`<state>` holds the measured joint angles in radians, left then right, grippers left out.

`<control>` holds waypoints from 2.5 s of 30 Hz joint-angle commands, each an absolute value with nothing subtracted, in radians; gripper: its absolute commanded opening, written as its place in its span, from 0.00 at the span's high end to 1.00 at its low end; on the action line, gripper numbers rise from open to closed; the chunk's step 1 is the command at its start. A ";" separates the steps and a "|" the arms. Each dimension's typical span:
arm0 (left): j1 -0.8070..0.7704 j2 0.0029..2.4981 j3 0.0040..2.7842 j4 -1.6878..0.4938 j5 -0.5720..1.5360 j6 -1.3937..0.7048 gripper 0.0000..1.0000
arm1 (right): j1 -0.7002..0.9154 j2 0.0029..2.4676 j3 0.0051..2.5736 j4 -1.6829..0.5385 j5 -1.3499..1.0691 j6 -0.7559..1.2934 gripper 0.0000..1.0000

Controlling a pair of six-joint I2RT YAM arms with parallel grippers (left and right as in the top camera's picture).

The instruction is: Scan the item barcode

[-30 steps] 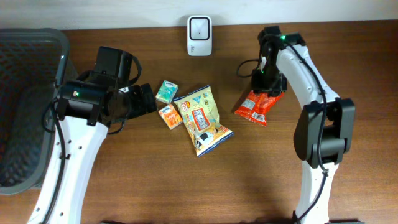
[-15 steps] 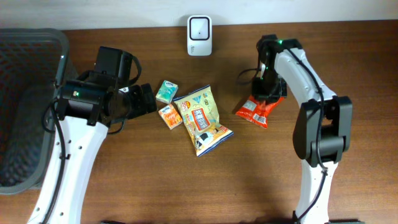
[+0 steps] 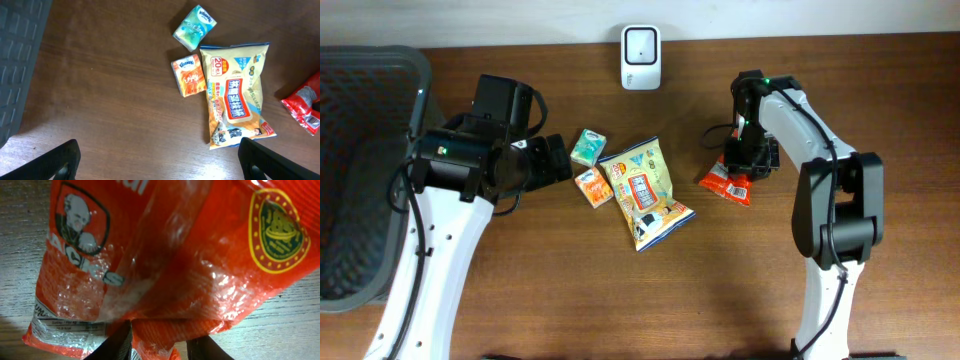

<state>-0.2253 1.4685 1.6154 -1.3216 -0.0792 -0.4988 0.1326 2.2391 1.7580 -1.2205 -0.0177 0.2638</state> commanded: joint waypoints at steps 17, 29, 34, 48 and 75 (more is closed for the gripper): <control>-0.226 1.472 1.614 -1.321 -0.083 -0.511 0.01 | 0.131 2.251 2.045 -1.463 0.023 0.244 0.01; -0.226 1.472 1.614 -1.321 -0.083 -0.511 0.01 | 0.133 2.252 2.029 -1.303 -0.247 0.249 0.01; -0.226 1.472 1.614 -1.321 -0.083 -0.511 0.01 | 0.165 2.254 1.981 -1.217 -0.278 0.248 0.01; -0.226 1.472 1.614 -1.321 -0.083 -0.511 0.01 | -0.100 2.215 2.032 -1.330 -0.187 0.286 0.01; -0.226 1.472 1.614 -1.321 -0.083 -0.511 0.01 | -0.080 2.215 1.999 -1.422 -0.224 0.289 0.02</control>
<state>-0.2253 1.4685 1.6154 -1.3220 -0.0792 -0.4988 -0.1097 2.2486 2.0102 -1.4178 -0.2119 0.2848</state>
